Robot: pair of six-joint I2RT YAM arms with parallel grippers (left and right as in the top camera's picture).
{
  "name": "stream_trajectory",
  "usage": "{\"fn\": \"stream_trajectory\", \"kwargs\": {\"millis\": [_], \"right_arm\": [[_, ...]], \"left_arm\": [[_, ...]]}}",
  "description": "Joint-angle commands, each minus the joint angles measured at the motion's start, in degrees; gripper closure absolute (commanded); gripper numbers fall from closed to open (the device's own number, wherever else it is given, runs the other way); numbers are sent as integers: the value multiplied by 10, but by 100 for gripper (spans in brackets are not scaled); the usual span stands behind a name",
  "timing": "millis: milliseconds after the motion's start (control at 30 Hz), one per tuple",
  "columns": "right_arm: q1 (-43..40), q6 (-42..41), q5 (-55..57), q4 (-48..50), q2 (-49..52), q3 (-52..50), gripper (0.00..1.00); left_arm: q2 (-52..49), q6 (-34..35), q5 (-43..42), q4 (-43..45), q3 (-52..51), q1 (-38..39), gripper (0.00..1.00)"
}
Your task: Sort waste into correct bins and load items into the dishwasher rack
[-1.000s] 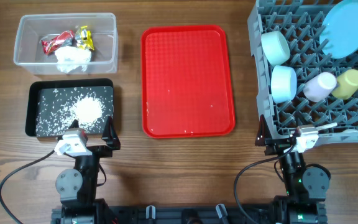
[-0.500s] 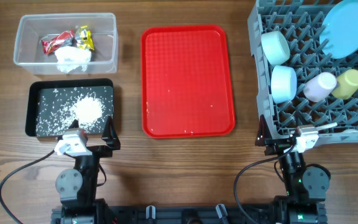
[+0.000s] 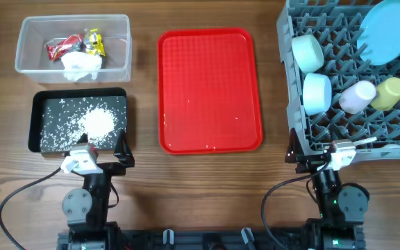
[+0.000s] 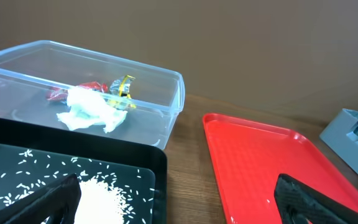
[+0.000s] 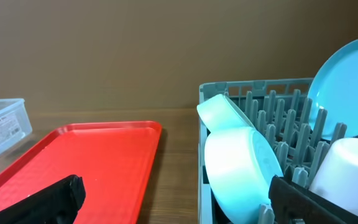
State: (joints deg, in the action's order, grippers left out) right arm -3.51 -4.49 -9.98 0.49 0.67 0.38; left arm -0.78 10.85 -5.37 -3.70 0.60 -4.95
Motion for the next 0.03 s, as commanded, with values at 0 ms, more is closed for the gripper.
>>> {"fn": "stream_trajectory", "kwargs": {"millis": [0], "right_arm": [[3, -5, 10, 3, -4, -1, 0]], "left_arm": [[5, 5, 5, -3, -3, 3, 0]]}}
